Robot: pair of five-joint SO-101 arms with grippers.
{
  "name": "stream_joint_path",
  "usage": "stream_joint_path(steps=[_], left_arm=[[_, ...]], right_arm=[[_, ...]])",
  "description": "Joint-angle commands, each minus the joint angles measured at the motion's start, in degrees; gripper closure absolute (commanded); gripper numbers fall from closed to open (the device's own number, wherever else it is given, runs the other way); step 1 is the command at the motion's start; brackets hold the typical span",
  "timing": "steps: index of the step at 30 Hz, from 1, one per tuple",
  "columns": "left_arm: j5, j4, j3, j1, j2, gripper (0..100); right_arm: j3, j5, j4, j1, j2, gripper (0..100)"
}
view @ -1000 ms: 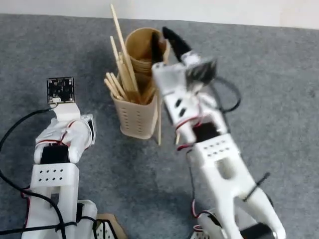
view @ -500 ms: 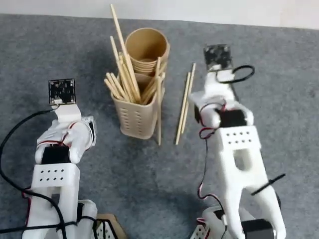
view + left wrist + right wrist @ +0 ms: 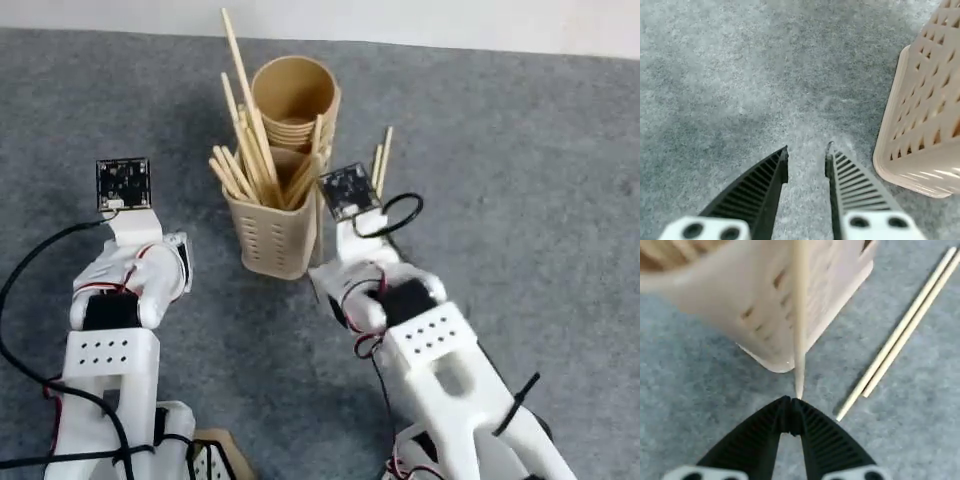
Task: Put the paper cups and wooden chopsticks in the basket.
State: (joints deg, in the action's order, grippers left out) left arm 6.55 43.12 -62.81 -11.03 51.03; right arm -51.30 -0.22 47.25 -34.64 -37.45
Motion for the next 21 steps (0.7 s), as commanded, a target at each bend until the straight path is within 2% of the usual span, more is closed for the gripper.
stream_joint_path(steps=[1, 5, 10, 13, 21], left_arm=[[0.35, -0.97, 0.48, -0.57, 0.84, 85], [0.35, -0.97, 0.48, -0.57, 0.84, 85], [0.35, -0.97, 0.48, -0.57, 0.84, 85], [0.35, -0.97, 0.48, -0.57, 0.84, 85], [0.35, -0.97, 0.40, -0.57, 0.84, 85]], right_arm=[[-0.57, -0.35, -1.10, -1.98, -2.15, 99.1], [-0.66, -0.35, -4.97, -3.82, -2.15, 98.8], [-4.62, -0.62, -14.46, -3.82, -2.07, 87.7], [-8.31, -0.62, -18.33, -2.15, -2.07, 85.5], [-10.68, -0.35, -20.70, 10.33, -2.15, 85.5]])
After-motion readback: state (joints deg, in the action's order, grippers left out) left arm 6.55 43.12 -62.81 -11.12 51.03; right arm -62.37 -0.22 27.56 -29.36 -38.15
